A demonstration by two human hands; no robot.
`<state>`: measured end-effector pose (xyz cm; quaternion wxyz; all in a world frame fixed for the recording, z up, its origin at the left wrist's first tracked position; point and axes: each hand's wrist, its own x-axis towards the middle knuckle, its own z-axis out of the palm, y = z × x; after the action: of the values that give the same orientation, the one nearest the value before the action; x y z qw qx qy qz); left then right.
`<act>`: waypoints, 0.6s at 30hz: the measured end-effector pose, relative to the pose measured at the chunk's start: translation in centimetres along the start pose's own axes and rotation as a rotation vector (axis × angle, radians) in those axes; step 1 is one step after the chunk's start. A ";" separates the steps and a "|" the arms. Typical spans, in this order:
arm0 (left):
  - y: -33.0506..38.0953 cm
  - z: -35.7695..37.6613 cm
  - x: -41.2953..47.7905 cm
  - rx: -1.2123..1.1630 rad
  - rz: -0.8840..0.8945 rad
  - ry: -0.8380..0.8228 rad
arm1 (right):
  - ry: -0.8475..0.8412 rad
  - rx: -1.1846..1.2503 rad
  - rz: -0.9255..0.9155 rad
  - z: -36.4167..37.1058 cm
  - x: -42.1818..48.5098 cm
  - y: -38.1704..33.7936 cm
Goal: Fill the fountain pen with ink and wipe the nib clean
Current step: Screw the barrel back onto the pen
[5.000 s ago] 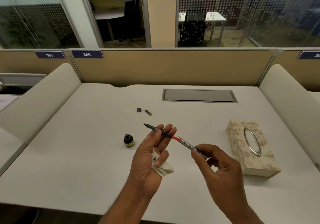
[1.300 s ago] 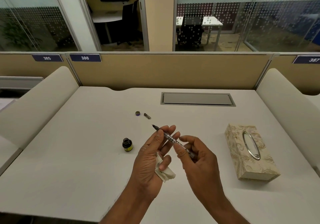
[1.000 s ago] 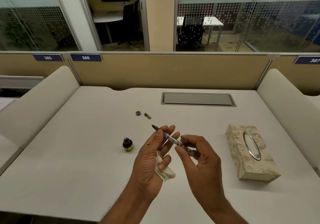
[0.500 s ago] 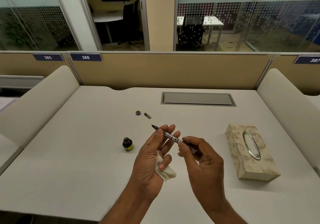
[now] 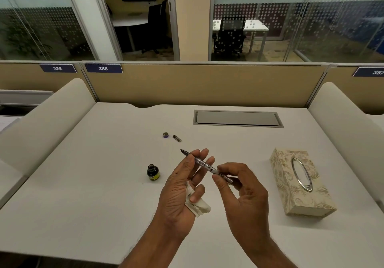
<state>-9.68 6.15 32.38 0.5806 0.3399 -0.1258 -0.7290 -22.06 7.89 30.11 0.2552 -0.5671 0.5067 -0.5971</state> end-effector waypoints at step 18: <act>0.0 0.4 -0.1 0.008 0.026 0.013 | 0.013 0.366 0.360 -0.2 1.0 -0.3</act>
<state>-9.95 6.14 32.72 0.5896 0.3453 -0.1292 -0.7187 -22.43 7.18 30.82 0.4526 -0.4083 0.4846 -0.6274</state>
